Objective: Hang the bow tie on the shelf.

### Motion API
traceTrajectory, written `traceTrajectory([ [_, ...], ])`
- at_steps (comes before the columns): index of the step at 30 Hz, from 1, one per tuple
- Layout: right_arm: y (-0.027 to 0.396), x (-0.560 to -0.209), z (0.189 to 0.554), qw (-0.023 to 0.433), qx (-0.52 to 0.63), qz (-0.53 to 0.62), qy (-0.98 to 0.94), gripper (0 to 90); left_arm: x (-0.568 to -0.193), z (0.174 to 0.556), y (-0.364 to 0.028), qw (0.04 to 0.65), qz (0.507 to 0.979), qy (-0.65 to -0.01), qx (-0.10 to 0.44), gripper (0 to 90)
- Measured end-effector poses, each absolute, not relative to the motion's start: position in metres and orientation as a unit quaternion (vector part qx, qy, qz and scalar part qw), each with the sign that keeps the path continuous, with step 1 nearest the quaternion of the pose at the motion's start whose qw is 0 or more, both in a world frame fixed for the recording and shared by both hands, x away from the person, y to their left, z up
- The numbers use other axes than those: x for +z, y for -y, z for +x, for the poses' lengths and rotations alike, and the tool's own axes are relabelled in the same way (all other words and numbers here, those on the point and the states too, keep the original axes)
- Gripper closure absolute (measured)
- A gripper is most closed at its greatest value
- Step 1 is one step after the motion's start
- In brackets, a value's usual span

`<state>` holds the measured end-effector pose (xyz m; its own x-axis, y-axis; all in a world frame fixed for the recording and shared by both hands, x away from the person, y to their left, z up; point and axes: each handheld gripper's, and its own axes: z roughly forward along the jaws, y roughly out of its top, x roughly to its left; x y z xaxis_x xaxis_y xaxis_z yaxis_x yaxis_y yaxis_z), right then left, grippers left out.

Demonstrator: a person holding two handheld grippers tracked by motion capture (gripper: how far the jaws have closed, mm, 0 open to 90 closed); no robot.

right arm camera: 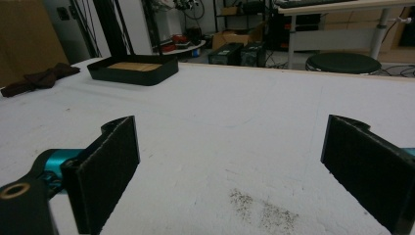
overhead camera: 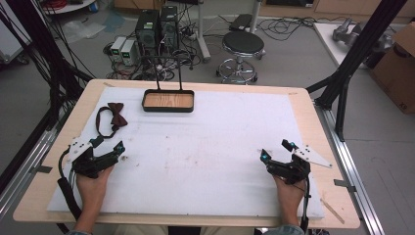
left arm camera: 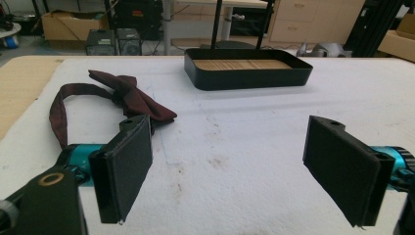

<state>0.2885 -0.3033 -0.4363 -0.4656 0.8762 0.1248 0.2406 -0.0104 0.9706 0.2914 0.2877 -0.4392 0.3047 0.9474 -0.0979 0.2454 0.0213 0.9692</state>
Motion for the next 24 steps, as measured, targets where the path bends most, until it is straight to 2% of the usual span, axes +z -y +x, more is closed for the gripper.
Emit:
traceTrajectory([
  [24, 0.3029, -0.4371, 0.2897, 0.272, 0.567, 0.433, -0.646, 6.3, -0.44, 0.2916, -0.2852, 0.515, 0.622, -0.484, 0.339, 19.0],
])
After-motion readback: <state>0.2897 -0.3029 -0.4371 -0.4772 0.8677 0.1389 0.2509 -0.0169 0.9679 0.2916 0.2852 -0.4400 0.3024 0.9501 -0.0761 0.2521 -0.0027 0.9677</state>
